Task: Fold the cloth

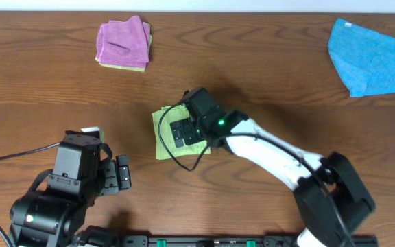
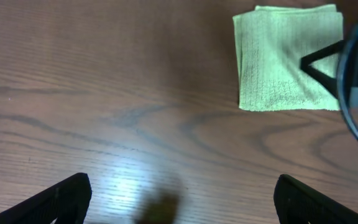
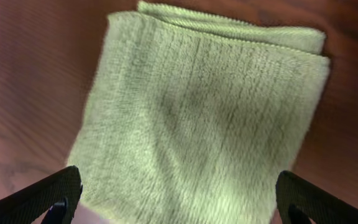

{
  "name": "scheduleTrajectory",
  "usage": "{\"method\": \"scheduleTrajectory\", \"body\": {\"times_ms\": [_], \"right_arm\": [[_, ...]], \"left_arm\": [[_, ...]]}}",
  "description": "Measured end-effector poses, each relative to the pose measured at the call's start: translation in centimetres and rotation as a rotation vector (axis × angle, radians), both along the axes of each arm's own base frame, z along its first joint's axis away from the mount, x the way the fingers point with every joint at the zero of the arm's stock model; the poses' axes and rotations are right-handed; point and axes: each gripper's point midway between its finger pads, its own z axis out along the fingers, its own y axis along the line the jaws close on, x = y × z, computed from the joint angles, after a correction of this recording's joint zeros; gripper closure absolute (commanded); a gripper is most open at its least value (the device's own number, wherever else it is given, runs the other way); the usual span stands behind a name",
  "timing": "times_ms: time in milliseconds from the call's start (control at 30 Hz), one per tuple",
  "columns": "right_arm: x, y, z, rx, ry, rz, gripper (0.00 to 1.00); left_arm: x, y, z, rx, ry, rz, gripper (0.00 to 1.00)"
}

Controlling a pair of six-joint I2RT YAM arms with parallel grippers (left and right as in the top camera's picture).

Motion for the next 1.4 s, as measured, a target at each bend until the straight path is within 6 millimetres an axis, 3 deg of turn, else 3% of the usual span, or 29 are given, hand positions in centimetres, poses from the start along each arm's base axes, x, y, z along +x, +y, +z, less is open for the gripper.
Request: {"method": "scheduleTrajectory", "body": {"times_ms": [167, 333, 600, 633, 667, 700, 800, 867, 900, 933, 1000, 1033, 1067, 1267, 1333, 1400], "right_arm": [[-0.4, -1.3, -4.4, -0.036, 0.123, 0.016, 0.01], [0.4, -1.1, -3.9, -0.006, 0.103, 0.026, 0.04], [1.2, -2.5, -4.3, -0.074, 0.069, -0.007, 0.05], [1.3, -2.7, -4.3, -0.084, 0.061, -0.014, 0.08], [1.6, -3.0, -4.3, -0.095, 0.050, -0.024, 0.23], [1.7, -3.1, -4.3, -0.101, 0.043, -0.023, 0.31], [2.0, -3.2, -4.3, -0.108, 0.034, -0.030, 0.30], [2.0, -3.2, -4.3, -0.112, 0.029, -0.029, 0.47], [2.1, -3.2, -4.3, -0.113, 0.027, -0.029, 0.50], [2.1, -3.2, -4.3, -0.111, 0.028, -0.034, 0.36], [2.1, -3.3, -4.3, -0.112, 0.027, -0.034, 0.23], [2.1, -3.3, -4.3, -0.112, 0.027, -0.037, 0.08], [2.1, -3.3, -4.3, -0.113, 0.027, -0.036, 0.01], [0.7, -4.4, -4.6, -0.162, 0.081, -0.031, 0.01], [0.3, -4.8, -3.6, -0.169, 0.085, -0.031, 0.01], [-0.1, -5.2, -1.3, -0.157, 0.063, -0.029, 0.01]], "left_arm": [[0.0, -0.2, 0.0, -0.011, 0.000, 0.000, 0.05], [0.0, -0.5, 0.0, -0.030, 0.001, -0.006, 0.05], [0.1, -0.6, 0.1, -0.043, 0.000, 0.007, 0.05], [0.1, -0.6, 0.1, -0.045, 0.000, 0.011, 0.05], [0.1, -0.6, 0.1, -0.047, 0.000, 0.014, 0.05], [0.1, -0.6, 0.1, -0.047, 0.000, 0.014, 0.05], [0.1, -0.6, 0.1, -0.048, 0.000, 0.016, 0.05], [0.1, -0.6, 0.1, -0.049, 0.000, 0.016, 0.05], [0.1, -0.6, 0.1, -0.049, 0.000, 0.016, 0.05], [0.1, -0.6, 0.1, -0.049, 0.000, 0.016, 0.05], [0.1, -0.6, 0.1, -0.049, 0.000, 0.016, 0.05], [0.1, -0.6, 0.1, -0.049, 0.000, 0.016, 0.05], [0.1, -0.6, 0.1, -0.050, 0.000, 0.016, 0.05], [-1.1, -0.8, -0.5, -0.058, 0.054, 0.005, 0.05], [-2.5, -0.5, -1.1, -0.048, 0.107, 0.005, 0.05], [-3.5, -0.5, -1.2, -0.060, 0.128, -0.003, 0.05]]}}
